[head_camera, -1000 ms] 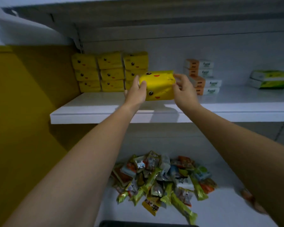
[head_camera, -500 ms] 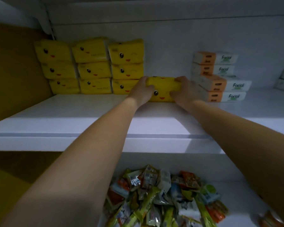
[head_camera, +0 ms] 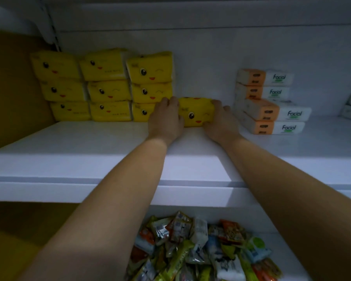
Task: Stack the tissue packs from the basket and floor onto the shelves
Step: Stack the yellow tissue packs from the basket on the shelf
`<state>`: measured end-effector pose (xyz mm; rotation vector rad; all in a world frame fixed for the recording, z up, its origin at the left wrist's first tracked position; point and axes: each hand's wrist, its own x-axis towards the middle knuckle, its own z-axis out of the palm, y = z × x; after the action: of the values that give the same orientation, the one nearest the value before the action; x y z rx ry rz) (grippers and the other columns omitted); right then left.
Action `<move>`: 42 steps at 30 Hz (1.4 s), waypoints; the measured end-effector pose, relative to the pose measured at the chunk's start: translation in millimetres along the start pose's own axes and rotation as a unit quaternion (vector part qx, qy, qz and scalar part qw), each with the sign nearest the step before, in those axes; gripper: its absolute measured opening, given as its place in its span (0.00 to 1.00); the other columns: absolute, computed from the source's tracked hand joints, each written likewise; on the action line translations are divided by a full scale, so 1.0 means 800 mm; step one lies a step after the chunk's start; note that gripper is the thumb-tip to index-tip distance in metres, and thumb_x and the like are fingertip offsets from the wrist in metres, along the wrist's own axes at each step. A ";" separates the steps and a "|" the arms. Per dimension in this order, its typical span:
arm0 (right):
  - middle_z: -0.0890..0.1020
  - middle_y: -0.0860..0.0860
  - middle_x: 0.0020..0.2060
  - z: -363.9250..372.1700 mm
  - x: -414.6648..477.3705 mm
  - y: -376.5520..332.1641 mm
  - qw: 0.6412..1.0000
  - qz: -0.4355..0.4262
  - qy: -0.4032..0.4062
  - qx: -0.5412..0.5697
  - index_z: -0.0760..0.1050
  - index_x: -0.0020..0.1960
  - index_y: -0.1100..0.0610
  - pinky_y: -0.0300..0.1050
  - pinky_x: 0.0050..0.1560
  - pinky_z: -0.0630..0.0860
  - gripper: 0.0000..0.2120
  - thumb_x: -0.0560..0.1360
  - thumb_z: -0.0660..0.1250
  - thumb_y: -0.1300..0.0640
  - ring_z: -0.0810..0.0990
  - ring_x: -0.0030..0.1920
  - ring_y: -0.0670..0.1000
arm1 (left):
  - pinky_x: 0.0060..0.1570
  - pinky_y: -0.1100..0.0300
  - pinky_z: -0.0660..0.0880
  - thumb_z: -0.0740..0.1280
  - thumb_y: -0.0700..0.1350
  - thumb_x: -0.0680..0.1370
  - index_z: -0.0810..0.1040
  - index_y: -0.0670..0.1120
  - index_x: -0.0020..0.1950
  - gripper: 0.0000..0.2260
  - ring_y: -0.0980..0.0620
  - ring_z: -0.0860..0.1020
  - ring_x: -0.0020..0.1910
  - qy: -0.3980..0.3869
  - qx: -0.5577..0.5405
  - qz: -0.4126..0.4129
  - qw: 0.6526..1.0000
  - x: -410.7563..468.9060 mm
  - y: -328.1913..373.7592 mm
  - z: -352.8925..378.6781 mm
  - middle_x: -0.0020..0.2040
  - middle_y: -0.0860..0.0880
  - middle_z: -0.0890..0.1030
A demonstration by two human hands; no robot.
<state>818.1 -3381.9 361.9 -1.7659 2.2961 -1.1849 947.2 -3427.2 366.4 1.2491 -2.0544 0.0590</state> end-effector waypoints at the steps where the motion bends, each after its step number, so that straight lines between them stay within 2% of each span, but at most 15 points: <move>1: 0.67 0.62 0.62 0.000 -0.001 0.000 1.000 -0.006 -0.005 -0.011 0.58 0.71 0.59 0.48 0.55 0.68 0.26 0.75 0.60 0.61 0.71 0.61 0.62 | 0.52 0.51 0.69 0.59 0.41 0.77 0.69 0.43 0.64 0.16 0.42 0.68 0.63 0.004 0.025 0.026 0.999 -0.001 0.002 -0.001 0.63 0.42 0.70; 3: 0.68 0.62 0.62 -0.001 -0.002 0.000 0.999 -0.018 0.002 -0.033 0.59 0.69 0.60 0.48 0.55 0.68 0.24 0.75 0.60 0.60 0.71 0.61 0.62 | 0.52 0.51 0.68 0.58 0.42 0.78 0.70 0.43 0.64 0.15 0.43 0.67 0.64 -0.018 0.070 0.065 0.995 -0.003 0.005 0.002 0.64 0.42 0.70; 6: 0.68 0.62 0.62 0.001 -0.002 0.000 0.997 -0.022 0.004 -0.067 0.62 0.68 0.60 0.50 0.58 0.67 0.23 0.76 0.61 0.57 0.69 0.62 0.62 | 0.56 0.51 0.68 0.57 0.45 0.79 0.70 0.43 0.66 0.16 0.44 0.65 0.66 -0.061 0.107 0.068 0.990 -0.001 0.003 0.007 0.66 0.42 0.67; 11: 0.62 0.60 0.68 0.006 0.004 0.003 0.995 -0.007 -0.068 -0.079 0.59 0.71 0.59 0.50 0.65 0.63 0.24 0.77 0.58 0.56 0.63 0.68 0.62 | 0.61 0.50 0.65 0.55 0.47 0.80 0.68 0.44 0.69 0.18 0.45 0.63 0.69 -0.080 0.122 0.075 0.986 0.000 0.002 0.012 0.70 0.43 0.65; 15: 0.43 0.58 0.75 0.007 0.008 0.006 0.998 0.024 -0.056 -0.014 0.45 0.76 0.51 0.53 0.71 0.55 0.33 0.77 0.59 0.53 0.54 0.73 0.63 | 0.59 0.51 0.68 0.56 0.46 0.80 0.67 0.43 0.69 0.18 0.43 0.67 0.66 -0.079 0.097 0.082 0.989 0.002 0.004 0.011 0.68 0.41 0.66; 17: 0.39 0.57 0.75 0.008 0.012 0.008 0.995 0.043 -0.086 -0.018 0.41 0.76 0.49 0.53 0.73 0.52 0.34 0.78 0.58 0.51 0.51 0.74 0.63 | 0.58 0.50 0.70 0.59 0.44 0.78 0.65 0.43 0.71 0.20 0.40 0.69 0.64 -0.075 0.065 0.081 0.992 0.001 0.003 0.010 0.69 0.40 0.62; 20: 0.47 0.57 0.76 0.012 0.021 0.011 0.991 0.052 -0.124 0.029 0.40 0.76 0.48 0.54 0.73 0.54 0.36 0.77 0.59 0.53 0.54 0.74 0.62 | 0.62 0.51 0.68 0.61 0.42 0.77 0.60 0.46 0.73 0.24 0.40 0.67 0.67 -0.098 -0.003 0.063 0.993 -0.001 -0.001 0.012 0.73 0.38 0.53; 22: 0.57 0.57 0.74 0.013 0.025 0.013 0.986 0.059 -0.114 0.104 0.43 0.76 0.48 0.53 0.71 0.60 0.37 0.75 0.61 0.56 0.61 0.71 0.60 | 0.64 0.56 0.64 0.61 0.41 0.78 0.60 0.45 0.74 0.24 0.42 0.65 0.69 -0.123 -0.052 0.047 0.990 -0.001 0.000 0.010 0.73 0.38 0.53; 24: 0.64 0.56 0.71 0.005 0.022 0.012 0.980 0.069 -0.093 0.163 0.47 0.76 0.48 0.47 0.68 0.63 0.36 0.74 0.62 0.59 0.65 0.70 0.58 | 0.65 0.60 0.62 0.61 0.40 0.78 0.61 0.42 0.73 0.23 0.43 0.64 0.70 -0.137 -0.076 0.040 0.987 -0.001 0.003 0.008 0.73 0.39 0.55; 26: 0.64 0.55 0.71 -0.002 0.020 0.016 0.975 0.076 -0.082 0.189 0.49 0.76 0.49 0.38 0.59 0.63 0.33 0.75 0.60 0.60 0.66 0.69 0.56 | 0.65 0.60 0.62 0.61 0.40 0.78 0.62 0.40 0.72 0.22 0.43 0.66 0.68 -0.149 -0.098 0.025 0.984 0.000 0.004 0.005 0.72 0.40 0.56; 29: 0.65 0.58 0.69 -0.008 0.016 0.025 0.978 0.074 -0.034 0.192 0.52 0.76 0.50 0.37 0.53 0.64 0.30 0.76 0.57 0.61 0.69 0.65 0.57 | 0.65 0.60 0.62 0.60 0.41 0.79 0.62 0.39 0.71 0.21 0.41 0.68 0.65 -0.148 -0.128 -0.005 0.981 0.003 0.003 0.002 0.72 0.40 0.57; 34: 0.67 0.60 0.67 0.000 0.010 0.017 0.996 0.038 -0.018 0.081 0.51 0.75 0.54 0.51 0.67 0.65 0.33 0.75 0.61 0.56 0.66 0.67 0.62 | 0.68 0.59 0.59 0.62 0.45 0.78 0.59 0.40 0.73 0.24 0.43 0.60 0.72 -0.164 -0.051 0.030 0.985 0.003 0.009 0.006 0.73 0.39 0.53; 37: 0.66 0.60 0.69 0.008 0.014 0.014 0.998 0.016 -0.063 -0.004 0.59 0.72 0.55 0.54 0.66 0.65 0.28 0.74 0.61 0.53 0.66 0.67 0.62 | 0.67 0.52 0.62 0.61 0.49 0.78 0.59 0.42 0.72 0.26 0.41 0.58 0.70 -0.147 0.045 0.043 0.987 0.002 0.008 0.014 0.71 0.40 0.56; 39: 0.59 0.57 0.73 0.010 0.015 0.011 0.992 -0.001 -0.114 -0.046 0.59 0.72 0.56 0.54 0.68 0.63 0.27 0.75 0.59 0.53 0.63 0.70 0.61 | 0.68 0.50 0.61 0.59 0.51 0.79 0.55 0.41 0.74 0.27 0.41 0.56 0.71 -0.164 0.062 0.023 0.984 0.003 0.007 0.014 0.72 0.40 0.55; 42: 0.46 0.53 0.76 0.012 0.017 0.012 0.983 -0.012 -0.159 -0.091 0.50 0.76 0.54 0.55 0.72 0.56 0.27 0.79 0.54 0.51 0.57 0.73 0.59 | 0.72 0.48 0.55 0.54 0.54 0.81 0.51 0.41 0.76 0.28 0.42 0.52 0.74 -0.200 0.066 -0.002 0.978 0.011 0.006 0.014 0.75 0.41 0.50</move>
<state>809.2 -3397.9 355.1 -1.8805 2.2544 -0.6506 934.6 -3435.3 364.6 1.4390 -2.4220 -0.0648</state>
